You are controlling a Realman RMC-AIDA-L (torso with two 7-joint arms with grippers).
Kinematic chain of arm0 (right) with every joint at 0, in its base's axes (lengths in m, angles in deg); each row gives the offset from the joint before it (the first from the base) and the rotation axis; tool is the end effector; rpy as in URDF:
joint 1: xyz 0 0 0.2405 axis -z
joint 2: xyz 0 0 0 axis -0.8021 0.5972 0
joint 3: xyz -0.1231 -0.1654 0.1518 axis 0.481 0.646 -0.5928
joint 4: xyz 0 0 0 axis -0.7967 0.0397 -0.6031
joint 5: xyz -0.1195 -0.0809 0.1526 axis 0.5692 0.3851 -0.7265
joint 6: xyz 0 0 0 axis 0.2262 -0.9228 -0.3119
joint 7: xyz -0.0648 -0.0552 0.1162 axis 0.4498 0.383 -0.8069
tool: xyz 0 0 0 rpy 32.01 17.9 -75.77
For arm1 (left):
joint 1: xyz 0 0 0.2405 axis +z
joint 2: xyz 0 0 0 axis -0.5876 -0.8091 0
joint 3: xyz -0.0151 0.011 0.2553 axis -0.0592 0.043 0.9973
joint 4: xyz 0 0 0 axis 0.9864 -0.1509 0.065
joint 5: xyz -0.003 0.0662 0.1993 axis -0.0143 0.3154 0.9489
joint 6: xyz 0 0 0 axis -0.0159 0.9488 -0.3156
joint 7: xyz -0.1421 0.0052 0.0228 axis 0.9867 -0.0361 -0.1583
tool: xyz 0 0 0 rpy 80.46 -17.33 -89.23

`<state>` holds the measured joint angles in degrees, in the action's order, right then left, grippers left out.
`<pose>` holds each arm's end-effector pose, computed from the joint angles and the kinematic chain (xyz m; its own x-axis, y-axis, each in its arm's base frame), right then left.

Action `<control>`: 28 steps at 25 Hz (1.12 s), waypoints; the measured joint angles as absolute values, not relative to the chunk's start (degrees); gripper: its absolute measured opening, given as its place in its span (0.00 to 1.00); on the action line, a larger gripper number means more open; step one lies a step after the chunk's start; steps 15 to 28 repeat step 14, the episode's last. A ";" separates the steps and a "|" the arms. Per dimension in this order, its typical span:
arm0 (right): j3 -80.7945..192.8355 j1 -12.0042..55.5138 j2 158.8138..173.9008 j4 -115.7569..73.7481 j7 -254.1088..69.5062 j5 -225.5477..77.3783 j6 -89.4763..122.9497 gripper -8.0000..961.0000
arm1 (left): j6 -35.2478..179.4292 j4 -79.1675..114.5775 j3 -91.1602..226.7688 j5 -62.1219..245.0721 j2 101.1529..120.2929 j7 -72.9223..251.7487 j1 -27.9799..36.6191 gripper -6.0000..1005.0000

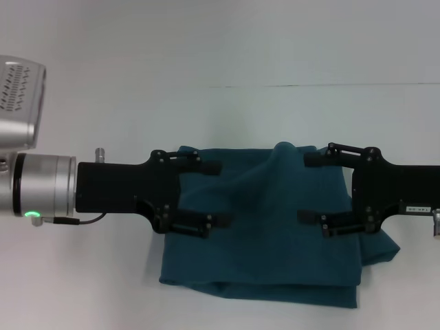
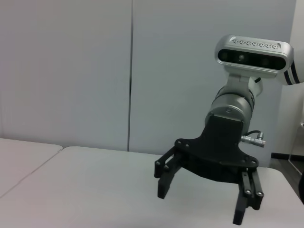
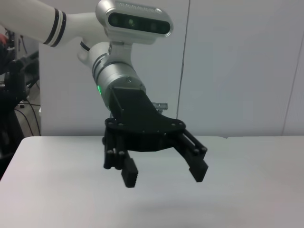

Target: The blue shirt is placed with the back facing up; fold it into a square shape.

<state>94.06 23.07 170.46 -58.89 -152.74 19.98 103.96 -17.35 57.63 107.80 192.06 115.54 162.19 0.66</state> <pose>0.2395 0.3287 0.0181 0.8788 0.0284 -0.4764 -0.0920 -0.9695 -0.2274 -0.2062 0.3356 -0.0037 0.8636 0.0947 0.4952 0.1491 -0.9862 -0.0715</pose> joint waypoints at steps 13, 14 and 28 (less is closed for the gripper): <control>94.45 22.91 169.08 -59.33 -156.61 20.19 107.46 0.98 | -17.10 57.29 105.99 191.73 115.59 162.70 0.09 0.88; 94.46 22.91 168.97 -59.33 -156.73 20.20 107.55 0.98 | -17.08 57.23 105.91 191.72 115.58 162.71 0.08 0.88; 94.46 22.91 168.97 -59.33 -156.73 20.20 107.55 0.98 | -17.08 57.23 105.91 191.72 115.58 162.71 0.08 0.88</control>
